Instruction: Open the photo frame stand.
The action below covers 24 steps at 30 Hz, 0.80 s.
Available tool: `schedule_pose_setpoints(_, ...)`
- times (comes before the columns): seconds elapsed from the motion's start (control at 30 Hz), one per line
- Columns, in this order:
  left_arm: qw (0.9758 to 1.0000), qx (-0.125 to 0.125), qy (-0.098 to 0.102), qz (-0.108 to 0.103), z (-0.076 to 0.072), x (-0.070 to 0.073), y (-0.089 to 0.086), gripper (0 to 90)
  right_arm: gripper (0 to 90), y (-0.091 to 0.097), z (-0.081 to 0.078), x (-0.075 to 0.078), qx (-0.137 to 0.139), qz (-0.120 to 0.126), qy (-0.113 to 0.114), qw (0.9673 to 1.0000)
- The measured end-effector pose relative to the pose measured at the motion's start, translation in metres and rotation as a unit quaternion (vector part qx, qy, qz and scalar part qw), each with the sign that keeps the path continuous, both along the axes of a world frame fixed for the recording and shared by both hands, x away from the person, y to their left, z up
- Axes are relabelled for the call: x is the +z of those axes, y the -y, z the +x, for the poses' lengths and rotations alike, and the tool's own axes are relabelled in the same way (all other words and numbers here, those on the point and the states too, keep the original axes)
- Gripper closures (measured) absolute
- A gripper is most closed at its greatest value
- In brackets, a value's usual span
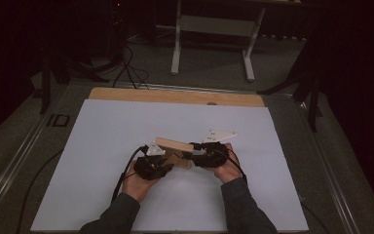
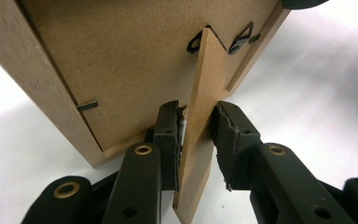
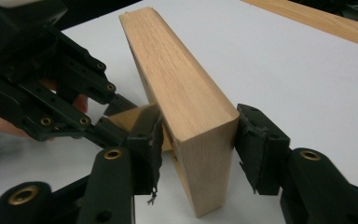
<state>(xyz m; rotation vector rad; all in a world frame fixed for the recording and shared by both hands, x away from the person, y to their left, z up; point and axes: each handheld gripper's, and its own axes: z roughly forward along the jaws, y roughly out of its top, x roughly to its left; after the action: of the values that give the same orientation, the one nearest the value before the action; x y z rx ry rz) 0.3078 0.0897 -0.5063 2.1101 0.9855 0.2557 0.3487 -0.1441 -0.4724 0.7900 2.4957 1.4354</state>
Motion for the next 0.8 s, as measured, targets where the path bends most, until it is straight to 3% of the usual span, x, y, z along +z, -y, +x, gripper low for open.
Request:
schedule_pose_setpoints(0.2, 1.0000, -0.006, -0.004, -0.001, -0.001, -0.001, -0.001, 70.8, 49.2, 0.000, -0.003, 0.000, 0.008, 0.006, -0.009, 0.9999)
schedule_pose_setpoints(0.3, 0.9993, -0.006, -0.020, -0.030, -0.001, -0.002, -0.007, 70.0, 47.9, -0.003, -0.005, -0.001, 0.021, 0.011, -0.018, 0.9996)
schedule_pose_setpoints(0.33, 0.9993, -0.006, -0.020, -0.030, -0.001, -0.002, -0.007, 69.0, 47.6, -0.003, -0.006, -0.002, 0.024, 0.013, -0.022, 0.9994)
schedule_pose_setpoints(0.37, 0.9981, -0.011, -0.032, -0.051, -0.001, -0.003, -0.010, 66.8, 47.3, -0.004, -0.007, -0.003, 0.026, 0.016, -0.024, 0.9992)
schedule_pose_setpoints(0.4, 0.9976, -0.016, -0.034, -0.058, -0.001, -0.004, -0.011, 64.5, 46.9, -0.005, -0.007, -0.004, 0.027, 0.018, -0.025, 0.9992)
schedule_pose_setpoints(0.53, 0.9965, -0.019, -0.041, -0.070, -0.004, -0.005, -0.015, 62.3, 45.4, -0.004, -0.010, -0.005, 0.031, 0.023, -0.031, 0.9988)
schedule_pose_setpoints(0.8, 0.9946, -0.025, -0.057, -0.084, -0.011, -0.010, -0.020, 60.0, 42.1, -0.007, -0.017, -0.005, 0.044, 0.008, -0.030, 0.9985)
